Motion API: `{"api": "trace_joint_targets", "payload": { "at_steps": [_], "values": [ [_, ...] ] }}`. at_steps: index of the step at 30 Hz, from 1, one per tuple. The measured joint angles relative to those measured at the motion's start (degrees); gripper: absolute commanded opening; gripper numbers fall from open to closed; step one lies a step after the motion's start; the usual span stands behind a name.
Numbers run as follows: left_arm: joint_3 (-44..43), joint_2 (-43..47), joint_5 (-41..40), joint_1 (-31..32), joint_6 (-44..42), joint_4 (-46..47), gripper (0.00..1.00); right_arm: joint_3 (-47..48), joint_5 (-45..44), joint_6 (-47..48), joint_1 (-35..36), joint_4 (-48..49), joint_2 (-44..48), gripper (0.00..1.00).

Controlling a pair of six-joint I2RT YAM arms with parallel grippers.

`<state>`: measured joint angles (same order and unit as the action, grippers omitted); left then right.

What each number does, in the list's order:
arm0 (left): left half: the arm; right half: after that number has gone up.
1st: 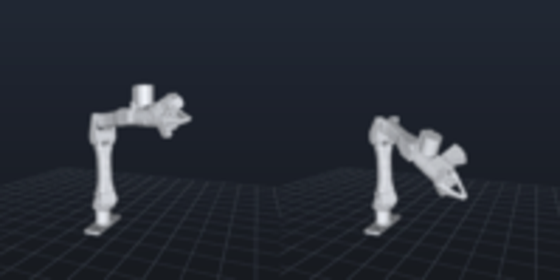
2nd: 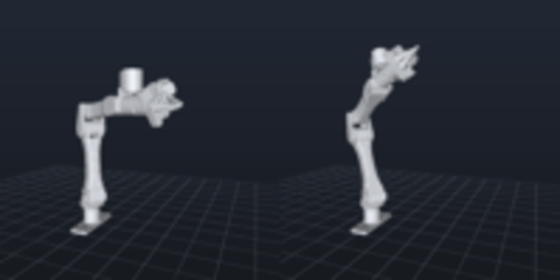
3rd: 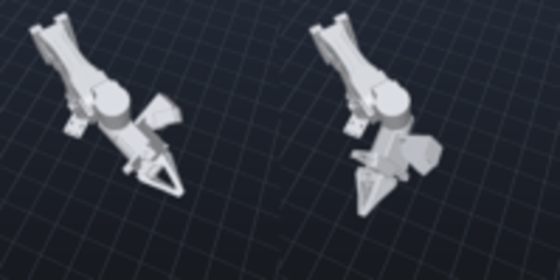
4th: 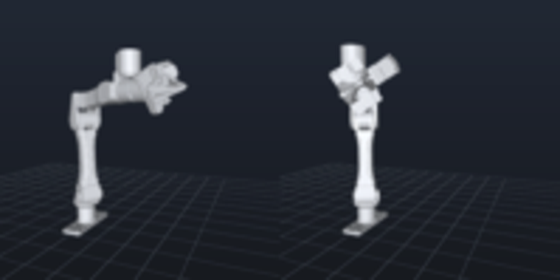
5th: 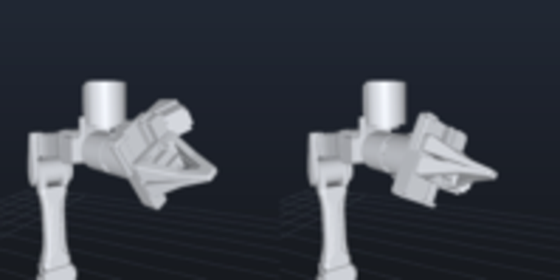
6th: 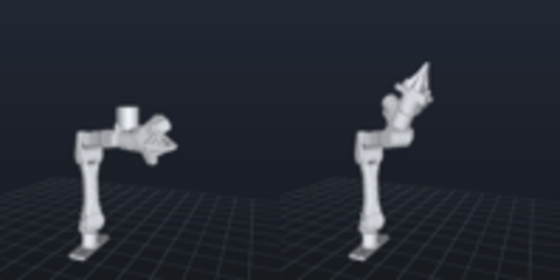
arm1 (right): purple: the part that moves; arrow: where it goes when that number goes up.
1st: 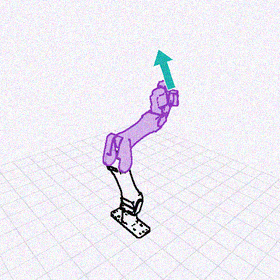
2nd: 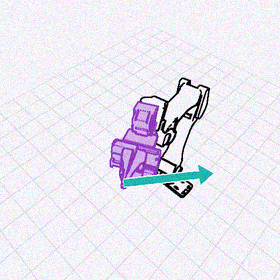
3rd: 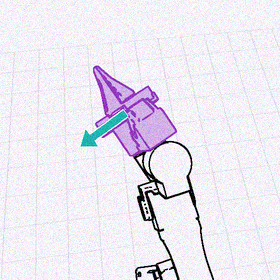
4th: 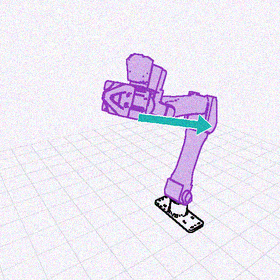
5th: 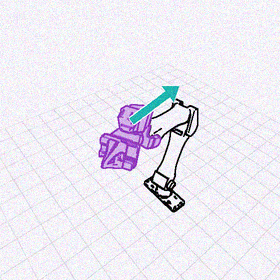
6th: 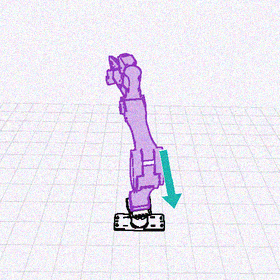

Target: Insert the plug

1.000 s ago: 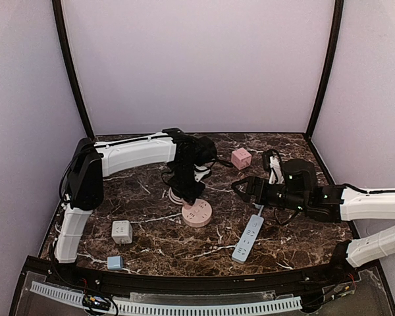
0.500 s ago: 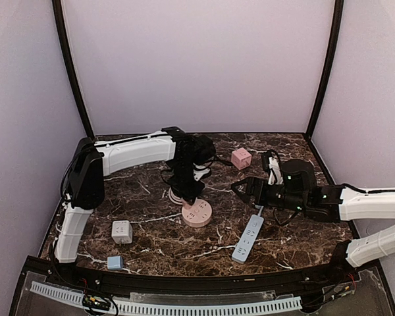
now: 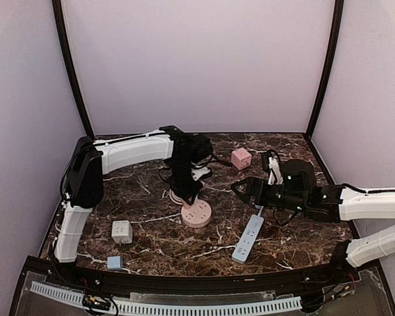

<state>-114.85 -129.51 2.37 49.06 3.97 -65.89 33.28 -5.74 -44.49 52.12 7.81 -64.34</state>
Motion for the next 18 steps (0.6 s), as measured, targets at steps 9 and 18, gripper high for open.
{"api": "trace_joint_targets", "payload": {
  "at_steps": [9, 18],
  "values": [
    [0.3, 0.1, 0.0, 0.0, 7.2, 0.6, 0.01, 0.0, 0.5, 0.1, 0.0, 0.0, 0.0, 0.92],
    [-1.3, -0.6, -4.7, 1.5, 2.8, -1.0, 0.01, 0.0, 0.7, 0.1, 0.0, 0.1, 0.0, 0.92]
  ]
}}
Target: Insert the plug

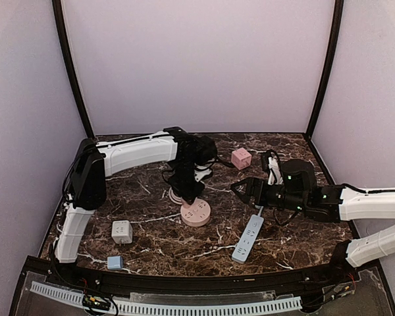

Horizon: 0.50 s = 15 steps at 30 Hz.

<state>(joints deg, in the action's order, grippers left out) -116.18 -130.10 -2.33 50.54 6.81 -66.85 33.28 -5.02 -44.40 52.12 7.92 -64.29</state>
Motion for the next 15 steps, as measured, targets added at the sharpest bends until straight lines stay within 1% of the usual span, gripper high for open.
{"api": "trace_joint_targets", "payload": {
  "at_steps": [6, 11, 15],
  "values": [
    [-5.2, -3.4, -5.1, 0.1, 0.1, -5.5, 0.01, 0.0, 0.4, 0.0, 0.0, 0.3, -0.4, 0.92],
    [-3.7, -3.0, -6.0, 0.3, -0.8, -5.6, 0.01, 0.0, 0.5, 0.0, 0.0, 0.3, -0.4, 0.92],
    [-2.7, -2.2, -4.0, 0.1, -1.9, -4.7, 0.01, 0.0, 0.6, 0.0, 0.0, 0.3, -0.4, 0.92]
  ]
}}
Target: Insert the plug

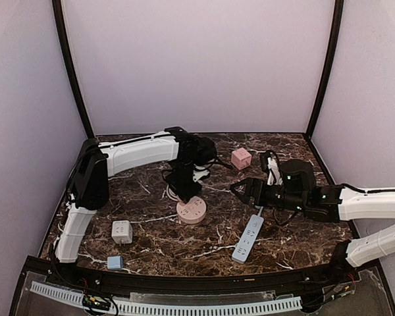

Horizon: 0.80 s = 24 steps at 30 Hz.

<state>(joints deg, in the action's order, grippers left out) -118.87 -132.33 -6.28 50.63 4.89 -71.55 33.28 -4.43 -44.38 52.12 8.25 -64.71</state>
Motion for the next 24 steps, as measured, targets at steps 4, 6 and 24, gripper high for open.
{"api": "trace_joint_targets", "payload": {
  "at_steps": [4, 6, 24],
  "values": [
    [0.2, 0.2, 2.8, -0.9, -0.9, 0.2, 0.01, 0.0, 0.2, 0.0, 0.0, 0.0, 0.0, 0.92],
    [0.0, 0.1, 3.7, -1.5, -1.4, 0.1, 0.01, 0.0, 0.3, 0.0, 0.0, 0.2, 0.0, 0.92],
    [-9.9, -5.8, 2.8, -1.7, -3.3, -7.3, 0.30, 0.0, 0.9, 0.4, 0.0, 1.3, -1.5, 0.92]
  ]
}}
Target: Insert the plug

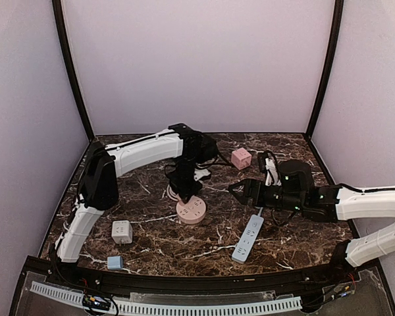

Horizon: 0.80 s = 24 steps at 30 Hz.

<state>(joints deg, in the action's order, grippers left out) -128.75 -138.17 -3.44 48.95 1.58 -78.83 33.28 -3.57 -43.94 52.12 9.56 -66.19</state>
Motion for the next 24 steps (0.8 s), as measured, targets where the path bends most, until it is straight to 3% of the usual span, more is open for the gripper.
{"api": "trace_joint_targets", "payload": {
  "at_steps": [2, 8, 11, 13, 18, 24],
  "values": [
    [-0.2, 0.0, -1.6, 0.8, -0.2, -0.3, 0.40, 0.0, 0.0, 0.0, 0.0, 0.2, 0.0, 0.92],
    [3.3, 0.2, -2.4, 0.8, 1.3, 0.9, 0.57, 0.0, 0.3, 0.2, 0.0, 0.7, 0.0, 0.92],
    [6.4, 2.4, -2.4, 0.7, 2.3, 3.4, 0.72, 0.0, 0.5, 0.2, 0.0, 0.7, 0.0, 0.92],
    [8.6, 3.7, -2.0, 0.8, 3.0, 5.1, 0.75, 0.0, 0.6, 0.2, 0.0, 0.7, 0.0, 0.92],
    [17.3, 9.6, -1.7, 1.6, 4.1, 11.8, 0.74, 0.0, 0.7, 0.2, 0.0, 0.7, 0.6, 0.92],
    [31.2, 20.1, -3.2, 3.4, 5.2, 23.3, 0.61, 0.0, 0.8, 0.2, 0.1, 0.7, 1.2, 0.92]
  ]
}}
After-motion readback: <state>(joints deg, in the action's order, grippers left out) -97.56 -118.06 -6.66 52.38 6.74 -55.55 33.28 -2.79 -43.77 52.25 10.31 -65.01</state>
